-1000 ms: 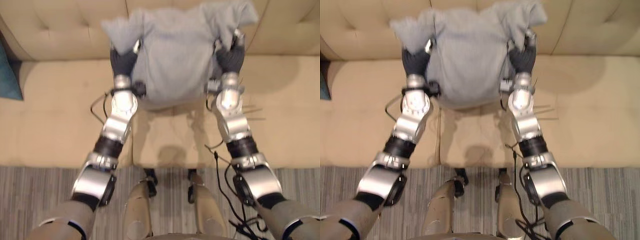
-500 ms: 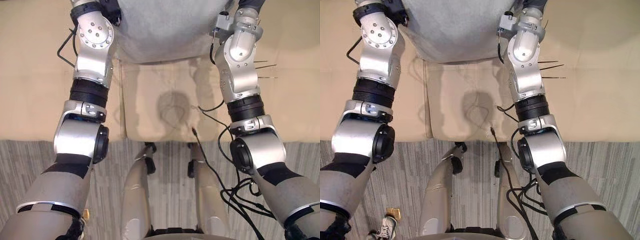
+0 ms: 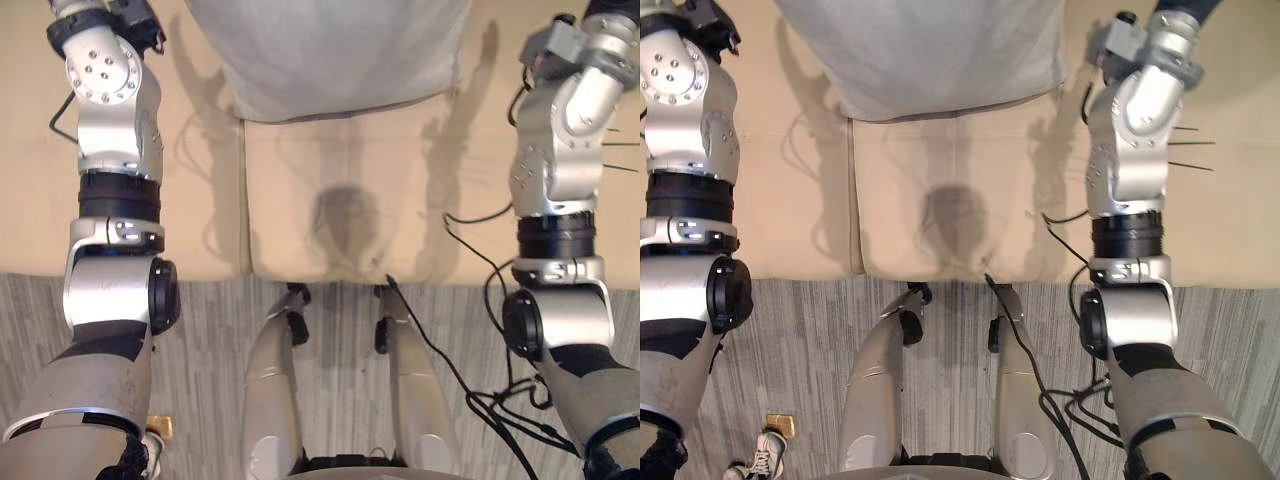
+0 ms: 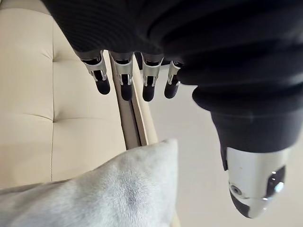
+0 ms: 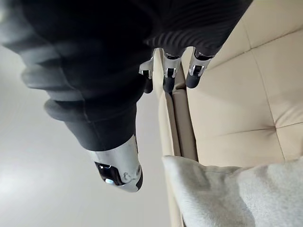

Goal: Pick up cushions and gather them together orderly.

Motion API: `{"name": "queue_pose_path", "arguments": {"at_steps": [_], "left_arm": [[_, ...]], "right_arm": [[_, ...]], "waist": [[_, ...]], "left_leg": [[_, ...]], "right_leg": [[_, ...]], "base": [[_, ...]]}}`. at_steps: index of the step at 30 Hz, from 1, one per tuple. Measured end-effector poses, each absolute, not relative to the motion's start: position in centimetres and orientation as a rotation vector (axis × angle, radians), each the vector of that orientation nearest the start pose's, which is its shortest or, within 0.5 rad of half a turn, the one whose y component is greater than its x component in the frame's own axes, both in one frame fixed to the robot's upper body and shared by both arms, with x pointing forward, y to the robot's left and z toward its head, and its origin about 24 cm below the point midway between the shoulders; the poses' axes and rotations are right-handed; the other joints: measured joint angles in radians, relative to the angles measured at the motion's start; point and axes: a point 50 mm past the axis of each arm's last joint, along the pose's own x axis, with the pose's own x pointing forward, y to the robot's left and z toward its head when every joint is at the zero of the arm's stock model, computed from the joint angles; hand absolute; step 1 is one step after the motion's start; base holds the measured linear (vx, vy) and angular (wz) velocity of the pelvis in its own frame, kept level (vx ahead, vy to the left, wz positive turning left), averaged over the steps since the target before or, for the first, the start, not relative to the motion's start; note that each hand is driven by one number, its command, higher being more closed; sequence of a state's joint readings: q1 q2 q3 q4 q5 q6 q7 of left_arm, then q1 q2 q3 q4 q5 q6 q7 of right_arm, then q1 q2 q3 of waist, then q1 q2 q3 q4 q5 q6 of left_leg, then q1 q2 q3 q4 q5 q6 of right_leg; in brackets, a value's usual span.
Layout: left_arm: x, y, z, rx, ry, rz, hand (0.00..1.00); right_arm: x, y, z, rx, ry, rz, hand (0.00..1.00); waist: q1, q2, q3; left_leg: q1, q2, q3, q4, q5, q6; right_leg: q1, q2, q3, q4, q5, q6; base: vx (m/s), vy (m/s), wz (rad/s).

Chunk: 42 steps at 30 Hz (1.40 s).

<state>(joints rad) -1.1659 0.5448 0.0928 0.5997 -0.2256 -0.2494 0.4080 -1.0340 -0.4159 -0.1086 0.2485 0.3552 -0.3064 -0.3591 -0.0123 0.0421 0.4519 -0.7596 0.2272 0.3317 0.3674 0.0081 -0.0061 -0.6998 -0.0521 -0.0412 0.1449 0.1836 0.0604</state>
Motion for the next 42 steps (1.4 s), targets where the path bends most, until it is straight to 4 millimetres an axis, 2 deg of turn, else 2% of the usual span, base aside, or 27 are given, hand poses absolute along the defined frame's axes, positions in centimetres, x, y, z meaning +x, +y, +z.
{"name": "queue_pose_path", "arguments": {"at_steps": [1, 4, 6, 7, 9, 10, 12, 13, 14, 15, 16, 20, 23, 26, 31, 32, 33, 34, 35, 36, 37, 38, 40, 41, 42], "left_arm": [[35.5, 24.3, 34.4, 0.001, -0.886, 0.465, 0.00], [35.8, 23.9, 29.6, 0.031, -0.789, 0.401, 0.00], [35.4, 23.0, 23.0, 0.029, -0.647, 0.341, 0.00], [35.1, 22.7, 21.3, 0.024, -0.607, 0.329, 0.00], [33.2, 21.7, 14.4, 0.003, -0.432, 0.285, 0.00], [32.3, 21.3, 12.2, 0.007, -0.369, 0.269, 0.00], [29.4, 20.3, 6.4, -0.012, -0.188, 0.230, 0.00], [28.4, 20.1, 4.9, -0.008, -0.137, 0.223, 0.00], [26.0, 19.8, 1.8, 0.012, -0.026, 0.201, 0.00], [25.1, 19.8, 0.7, 0.018, 0.017, 0.198, 0.00], [23.2, 19.9, -1.2, 0.045, 0.098, 0.187, 0.00], [17.6, 20.7, -7.5, 0.099, 0.408, 0.154, 0.00], [14.1, 21.1, -10.2, 0.138, 0.582, 0.119, 0.00], [12.5, 21.3, -11.4, 0.177, 0.662, 0.080, 0.00], [12.6, 22.4, -11.2, 0.229, 0.669, 0.061, 0.00], [12.6, 22.7, -11.1, 0.241, 0.665, 0.062, 0.00], [13.4, 23.0, -10.7, 0.251, 0.642, 0.062, 0.00], [13.6, 23.0, -10.6, 0.246, 0.631, 0.070, 0.00], [13.8, 23.3, -10.4, 0.251, 0.627, 0.078, 0.00], [13.6, 23.4, -10.5, 0.255, 0.635, 0.080, 0.00], [13.4, 23.5, -10.5, 0.255, 0.642, 0.081, 0.00], [12.8, 23.5, -10.6, 0.255, 0.658, 0.086, 0.00], [12.5, 23.7, -10.5, 0.254, 0.658, 0.095, 0.00], [12.5, 23.2, -10.7, 0.229, 0.659, 0.105, 0.00], [12.7, 22.9, -10.7, 0.219, 0.655, 0.104, 0.00]], "right_arm": [[32.3, -20.3, 34.6, 0.226, -1.083, -0.227, 0.00], [32.6, -21.0, 30.6, 0.178, -0.978, -0.198, 0.00], [32.6, -21.7, 25.3, 0.151, -0.833, -0.207, 0.00], [32.3, -21.7, 23.9, 0.152, -0.799, -0.207, 0.00], [30.9, -21.5, 18.2, 0.146, -0.642, -0.209, 0.00], [30.4, -21.3, 16.2, 0.131, -0.581, -0.205, 0.00], [28.3, -20.6, 10.5, 0.088, -0.394, -0.199, 0.00], [27.4, -20.5, 9.0, 0.080, -0.339, -0.201, 0.00], [25.3, -20.4, 5.6, 0.045, -0.209, -0.201, 0.00], [24.5, -20.3, 4.4, 0.030, -0.160, -0.199, 0.00], [23.1, -20.4, 1.9, -0.001, -0.051, -0.195, 0.00], [17.5, -21.8, -6.7, -0.130, 0.380, -0.171, 0.00], [14.0, -22.4, -10.1, -0.195, 0.594, -0.134, 0.00], [11.8, -23.0, -11.4, -0.230, 0.697, -0.112, 0.00], [12.0, -22.8, -11.6, -0.231, 0.715, -0.082, 0.00], [12.2, -22.5, -11.6, -0.233, 0.711, -0.069, 0.00], [12.3, -22.3, -11.6, -0.235, 0.710, -0.056, 0.00], [12.5, -22.2, -11.6, -0.236, 0.709, -0.049, 0.00], [13.0, -21.5, -11.7, -0.232, 0.706, -0.027, 0.00], [12.5, -21.4, -12.0, -0.230, 0.722, -0.021, 0.00], [12.1, -21.4, -12.2, -0.229, 0.739, -0.020, 0.00], [11.8, -21.3, -12.3, -0.226, 0.747, -0.021, 0.00], [11.8, -21.4, -12.3, -0.224, 0.747, -0.027, 0.00], [12.5, -21.9, -12.0, -0.231, 0.730, -0.037, 0.00], [12.7, -22.1, -11.9, -0.234, 0.722, -0.043, 0.00]], "waist": [[0.000, 0.000, 0.000], [-0.004, -0.001, -0.001], [0.000, -0.004, -0.004], [0.000, -0.004, -0.004], [0.000, -0.005, -0.007], [0.001, -0.009, -0.023], [0.000, -0.016, -0.060], [0.000, -0.018, -0.062], [0.000, -0.025, -0.084], [0.000, -0.029, -0.101], [-0.001, -0.040, -0.134], [-0.011, -0.042, -0.240], [-0.027, -0.042, -0.277], [-0.029, -0.044, -0.297], [-0.028, -0.064, -0.297], [-0.032, -0.068, -0.298], [-0.032, -0.072, -0.301], [-0.023, -0.065, -0.299], [-0.030, -0.069, -0.293], [-0.029, -0.072, -0.291], [-0.027, -0.073, -0.292], [-0.026, -0.092, -0.303], [-0.024, -0.117, -0.313], [-0.018, -0.119, -0.316], [-0.013, -0.106, -0.315]], "left_leg": [[0.002, 0.002, 0.000, 0.003, -0.002, -0.001], [0.032, 0.011, -0.001, 0.012, -0.008, 0.000], [0.081, 0.014, -0.001, 0.017, -0.023, -0.002], [0.095, 0.014, -0.001, 0.018, -0.029, 0.000], [0.151, 0.015, 0.001, 0.017, -0.045, -0.006], [0.162, 0.015, 0.003, 0.015, -0.052, -0.010], [0.204, 0.017, 0.004, 0.015, -0.065, -0.013], [0.229, 0.017, 0.004, 0.014, -0.070, -0.015], [0.278, 0.015, 0.008, 0.006, -0.081, -0.022], [0.295, 0.012, 0.011, -0.002, -0.083, -0.026], [0.334, -0.001, 0.017, -0.023, -0.082, -0.028], [0.466, -0.033, 0.016, -0.095, -0.080, -0.035], [0.555, -0.050, 0.016, -0.133, -0.079, -0.036], [0.616, -0.056, 0.027, -0.143, -0.081, -0.038], [0.625, -0.053, 0.059, -0.111, -0.091, -0.036], [0.601, -0.049, 0.059, -0.082, -0.097, -0.030], [0.552, -0.027, 0.058, -0.045, -0.107, -0.012], [0.540, -0.009, 0.070, -0.047, -0.109, -0.003], [0.528, 0.000, 0.069, -0.041, -0.100, 0.011], [0.538, -0.002, 0.065, -0.038, -0.095, 0.014], [0.546, -0.003, 0.064, -0.038, -0.093, 0.014], [0.552, -0.011, 0.049, -0.040, -0.080, 0.012], [0.536, -0.021, 0.037, -0.040, -0.052, 0.004], [0.521, -0.025, 0.032, -0.071, -0.004, -0.013], [0.522, -0.024, 0.029, -0.097, 0.016, -0.021]], "right_leg": [[0.003, 0.001, -0.003, 0.006, -0.005, 0.002], [0.033, 0.003, -0.014, 0.024, -0.024, 0.002], [0.079, 0.004, -0.017, 0.040, -0.048, 0.003], [0.089, 0.004, -0.018, 0.047, -0.056, 0.001], [0.143, 0.003, -0.022, 0.055, -0.079, 0.003], [0.147, 0.002, -0.022, 0.063, -0.090, 0.003], [0.189, 0.001, -0.029, 0.067, -0.114, 0.003], [0.213, 0.001, -0.031, 0.067, -0.121, 0.004], [0.254, 0.000, -0.030, 0.075, -0.138, 0.006], [0.264, -0.002, -0.029, 0.077, -0.146, 0.005], [0.290, -0.006, -0.027, 0.075, -0.158, 0.008], [0.415, -0.022, -0.037, 0.029, -0.179, 0.021], [0.502, -0.030, -0.037, -0.011, -0.177, 0.029], [0.551, -0.035, -0.023, -0.018, -0.176, 0.032], [0.546, -0.032, 0.022, -0.016, -0.154, 0.046], [0.533, -0.031, 0.025, -0.011, -0.147, 0.053], [0.485, -0.027, 0.032, 0.010, -0.121, 0.080], [0.463, -0.023, 0.028, 0.048, -0.134, 0.078], [0.389, -0.043, -0.023, 0.322, -0.234, 0.020], [0.384, -0.073, -0.050, 0.504, -0.292, 0.013], [0.395, -0.087, -0.053, 0.576, -0.312, 0.022], [0.451, -0.112, -0.054, 0.670, -0.340, 0.055], [0.511, -0.126, -0.042, 0.659, -0.383, 0.091], [0.530, -0.102, -0.048, 0.573, -0.420, 0.102], [0.537, -0.087, -0.047, 0.531, -0.426, 0.095]], "base": [[-0.04, -0.099, 0.04], [-0.02, -0.078, 0.08], [0.02, -0.063, 0.05], [0.06, -0.055, 0.07], [0.07, -0.048, 0.05], [0.08, -0.048, 0.02], [0.11, -0.050, 0.04], [0.14, -0.046, 0.03], [0.11, -0.031, 0.01], [0.13, -0.030, -0.02], [0.10, -0.008, 0.02], [0.13, 0.006, 0.09], [0.08, 0.029, -0.01], [0.04, 0.033, -0.11], [-0.07, 0.036, -0.25], [-0.17, 0.039, -0.19], [-0.21, 0.026, -0.24], [-0.24, 0.025, -0.15], [-0.21, -0.001, 0.00], [-0.18, -0.007, 0.11], [-0.17, -0.100, 0.18], [-0.15, -0.135, 0.24], [-0.18, -0.175, 0.20], [-0.22, -0.155, -0.05], [-0.29, -0.148, -0.27]]}}
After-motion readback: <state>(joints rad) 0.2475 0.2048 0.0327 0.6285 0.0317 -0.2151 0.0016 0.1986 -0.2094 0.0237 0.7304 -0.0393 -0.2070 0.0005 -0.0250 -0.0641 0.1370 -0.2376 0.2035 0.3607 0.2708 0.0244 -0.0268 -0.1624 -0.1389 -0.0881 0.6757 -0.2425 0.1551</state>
